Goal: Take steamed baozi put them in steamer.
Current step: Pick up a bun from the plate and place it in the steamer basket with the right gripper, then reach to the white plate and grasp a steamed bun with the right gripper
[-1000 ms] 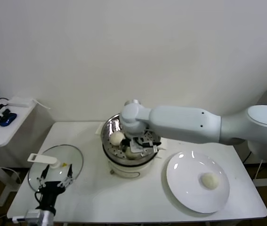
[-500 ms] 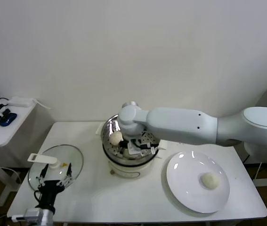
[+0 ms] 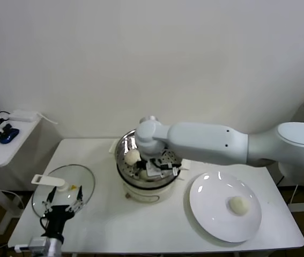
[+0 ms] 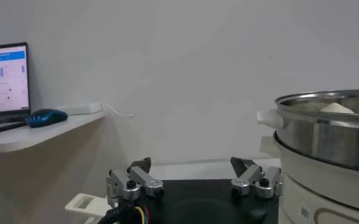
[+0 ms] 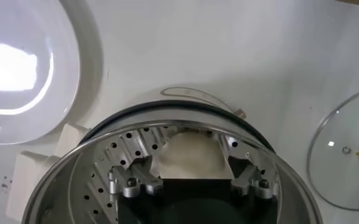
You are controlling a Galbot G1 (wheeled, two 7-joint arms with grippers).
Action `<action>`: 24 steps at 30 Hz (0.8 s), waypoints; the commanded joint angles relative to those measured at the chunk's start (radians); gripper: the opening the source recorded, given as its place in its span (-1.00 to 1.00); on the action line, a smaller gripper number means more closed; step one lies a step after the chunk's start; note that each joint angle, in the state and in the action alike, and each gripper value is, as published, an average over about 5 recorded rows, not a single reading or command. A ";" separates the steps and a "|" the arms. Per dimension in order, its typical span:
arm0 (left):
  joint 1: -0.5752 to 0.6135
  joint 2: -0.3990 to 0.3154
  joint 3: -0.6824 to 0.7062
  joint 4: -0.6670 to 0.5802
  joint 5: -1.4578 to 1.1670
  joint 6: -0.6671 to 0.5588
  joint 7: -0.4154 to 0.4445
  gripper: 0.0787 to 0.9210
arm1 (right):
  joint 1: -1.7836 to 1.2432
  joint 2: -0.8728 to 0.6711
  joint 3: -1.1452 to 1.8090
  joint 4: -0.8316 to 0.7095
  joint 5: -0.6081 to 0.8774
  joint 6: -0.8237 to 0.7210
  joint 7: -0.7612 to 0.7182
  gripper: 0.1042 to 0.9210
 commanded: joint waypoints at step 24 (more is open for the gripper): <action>0.017 0.029 0.022 -0.040 0.033 -0.024 0.014 0.77 | 0.411 -0.505 -0.328 -0.013 0.831 -0.539 0.101 0.76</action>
